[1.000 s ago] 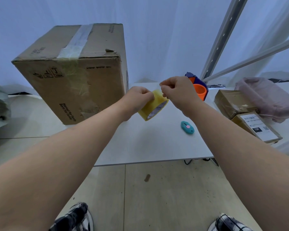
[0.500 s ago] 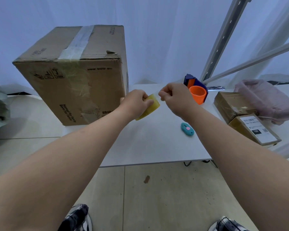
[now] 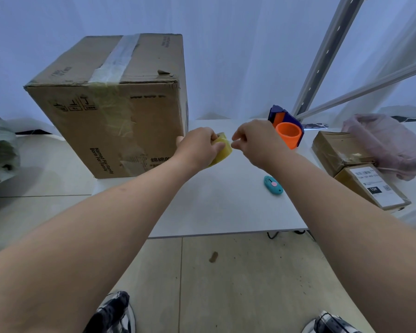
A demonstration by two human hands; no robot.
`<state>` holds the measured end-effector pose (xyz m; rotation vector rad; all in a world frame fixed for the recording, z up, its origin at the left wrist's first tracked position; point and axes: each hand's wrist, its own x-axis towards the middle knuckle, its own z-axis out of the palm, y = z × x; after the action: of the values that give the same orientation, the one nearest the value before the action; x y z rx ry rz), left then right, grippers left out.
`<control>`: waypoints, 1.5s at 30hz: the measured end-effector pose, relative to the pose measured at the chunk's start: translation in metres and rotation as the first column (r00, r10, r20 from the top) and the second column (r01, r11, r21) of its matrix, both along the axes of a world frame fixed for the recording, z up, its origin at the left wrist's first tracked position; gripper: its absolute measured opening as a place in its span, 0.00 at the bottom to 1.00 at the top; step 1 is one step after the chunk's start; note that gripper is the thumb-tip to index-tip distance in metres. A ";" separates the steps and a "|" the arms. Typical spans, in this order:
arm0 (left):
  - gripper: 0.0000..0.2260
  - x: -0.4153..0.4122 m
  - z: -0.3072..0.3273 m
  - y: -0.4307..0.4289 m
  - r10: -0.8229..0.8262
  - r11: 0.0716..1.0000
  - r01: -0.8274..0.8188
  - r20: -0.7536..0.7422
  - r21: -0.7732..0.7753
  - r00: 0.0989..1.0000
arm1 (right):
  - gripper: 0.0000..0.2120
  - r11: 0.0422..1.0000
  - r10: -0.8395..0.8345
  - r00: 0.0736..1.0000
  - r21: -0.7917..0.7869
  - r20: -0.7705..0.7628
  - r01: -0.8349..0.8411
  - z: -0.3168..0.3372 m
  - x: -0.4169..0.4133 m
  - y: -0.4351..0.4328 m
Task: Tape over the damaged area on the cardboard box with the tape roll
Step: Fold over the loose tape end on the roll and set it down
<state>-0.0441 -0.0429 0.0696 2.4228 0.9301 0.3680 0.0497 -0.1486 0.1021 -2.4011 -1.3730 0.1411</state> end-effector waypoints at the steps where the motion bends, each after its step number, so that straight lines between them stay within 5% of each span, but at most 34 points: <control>1: 0.13 0.001 0.000 -0.001 0.000 1.000 0.000 -0.004 0.006 1.000 | 0.10 1.000 -0.011 1.000 -0.005 0.024 0.011 -0.001 0.000 0.000; 9: 0.12 0.000 0.001 -0.004 -0.013 0.999 0.014 -0.043 0.039 0.999 | 0.10 0.993 -0.054 0.997 -0.100 0.053 0.059 0.008 0.003 -0.001; 23: 0.15 -0.002 0.001 -0.009 -0.058 0.998 0.058 -0.057 -0.010 0.997 | 0.09 0.973 -0.073 0.959 0.191 -0.274 0.129 -0.001 0.002 0.000; 29: 0.15 -0.005 0.004 -0.012 -0.053 0.998 0.051 -0.039 -0.046 0.998 | 0.04 0.978 -0.055 0.946 0.175 -0.320 0.117 -0.003 0.003 -0.002; 38: 0.14 -0.007 0.009 -0.009 -0.034 0.991 0.038 0.035 -0.131 0.999 | 0.09 0.987 0.012 0.945 0.153 -0.328 0.041 -0.001 0.002 -0.003; 45: 0.12 -0.005 0.007 -0.012 -0.041 0.958 0.081 0.149 -0.276 0.988 | 0.11 0.844 -0.032 0.717 0.365 -0.697 0.392 -0.007 0.006 -0.005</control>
<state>-0.0486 -0.0547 0.0766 2.1306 0.7855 0.3540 0.0553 -0.1535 0.0956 -1.7747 -0.6588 0.4806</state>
